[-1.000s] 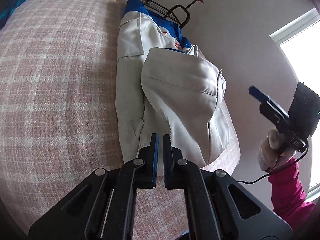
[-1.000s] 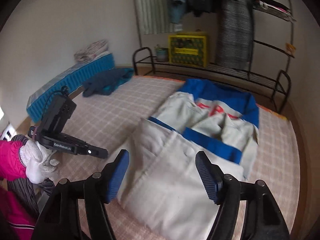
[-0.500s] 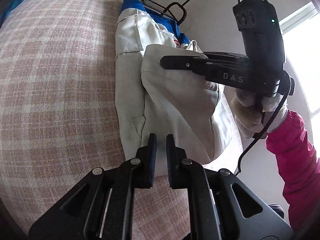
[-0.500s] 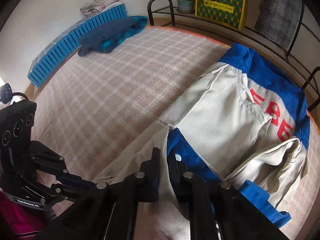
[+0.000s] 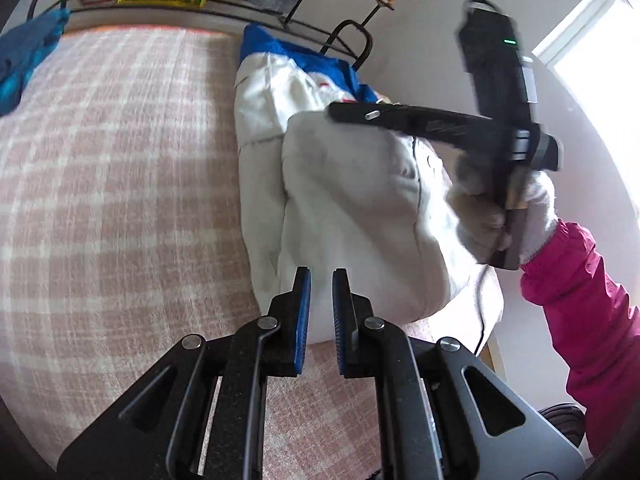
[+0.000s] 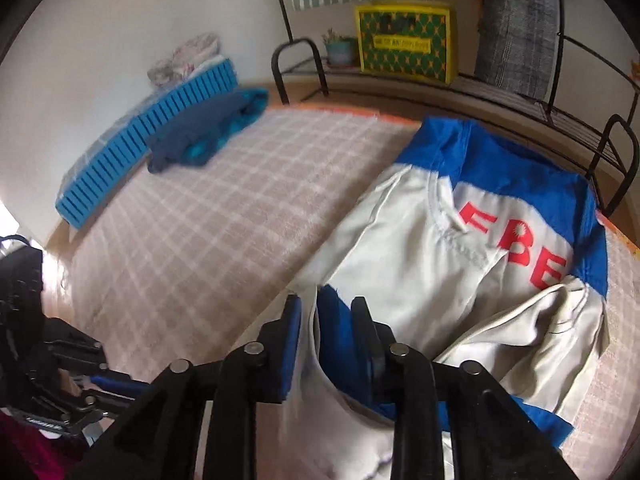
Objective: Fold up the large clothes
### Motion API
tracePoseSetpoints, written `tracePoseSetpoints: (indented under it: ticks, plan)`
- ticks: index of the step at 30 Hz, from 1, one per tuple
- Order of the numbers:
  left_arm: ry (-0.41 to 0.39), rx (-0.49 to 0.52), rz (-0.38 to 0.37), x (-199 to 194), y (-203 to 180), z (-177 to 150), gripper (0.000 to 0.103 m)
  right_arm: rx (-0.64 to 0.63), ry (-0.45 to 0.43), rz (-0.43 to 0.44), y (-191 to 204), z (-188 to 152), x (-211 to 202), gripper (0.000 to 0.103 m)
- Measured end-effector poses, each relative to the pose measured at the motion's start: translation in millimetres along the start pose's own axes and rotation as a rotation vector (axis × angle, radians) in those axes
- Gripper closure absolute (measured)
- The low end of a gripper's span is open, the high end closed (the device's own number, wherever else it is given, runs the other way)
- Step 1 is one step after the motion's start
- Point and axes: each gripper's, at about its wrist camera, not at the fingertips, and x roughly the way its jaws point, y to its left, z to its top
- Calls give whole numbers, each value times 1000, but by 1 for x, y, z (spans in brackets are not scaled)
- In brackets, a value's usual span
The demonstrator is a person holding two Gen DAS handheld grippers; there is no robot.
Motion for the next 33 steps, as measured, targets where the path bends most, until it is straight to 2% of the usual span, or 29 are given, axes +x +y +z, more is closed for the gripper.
tracePoseSetpoints:
  ticks: [2, 4, 8, 11, 15, 16, 17, 18, 20, 22, 25, 27, 28, 29, 30, 33]
  plan:
    - [2, 28, -8, 2, -8, 8, 95, 18, -95, -13, -13, -10, -44, 47]
    - [1, 61, -6, 7, -17, 19, 95, 81, -156, -64, -36, -32, -81, 40]
    - [7, 112, -14, 23, -31, 35, 95, 286, -153, -164, -98, -92, -112, 39]
    - [16, 144, 0, 35, -39, 44, 95, 460, -142, -130, -139, -130, -108, 39]
    - [27, 168, 34, 54, -42, 51, 95, 514, -115, -67, -156, -144, -82, 39]
    - [29, 166, 37, 55, -42, 53, 95, 510, -97, -71, -156, -144, -73, 41]
    - [31, 166, 39, 56, -43, 53, 95, 509, -83, -55, -155, -146, -64, 65]
    - [31, 168, 40, 59, -43, 55, 95, 511, -75, -28, -153, -146, -58, 78]
    - [30, 181, 39, 61, -47, 57, 95, 467, -109, -78, -140, -143, -62, 90]
    - [24, 212, 44, 66, -52, 59, 95, 393, -153, -123, -124, -138, -77, 92]
    - [-3, 240, 140, 85, -55, 65, 95, 385, -184, -178, -121, -137, -90, 92]
    - [18, 244, 257, 112, -44, 69, 95, 404, -138, -223, -129, -138, -77, 92]
    - [55, 225, 288, 128, -34, 70, 95, 409, -95, -261, -132, -139, -65, 92]
    - [79, 196, 265, 140, -24, 70, 97, 408, -57, -290, -136, -140, -55, 92]
    - [52, 183, 239, 140, -19, 71, 98, 406, -37, -301, -137, -141, -49, 91]
    - [58, 197, 253, 137, -21, 71, 99, 407, -44, -300, -135, -139, -60, 84]
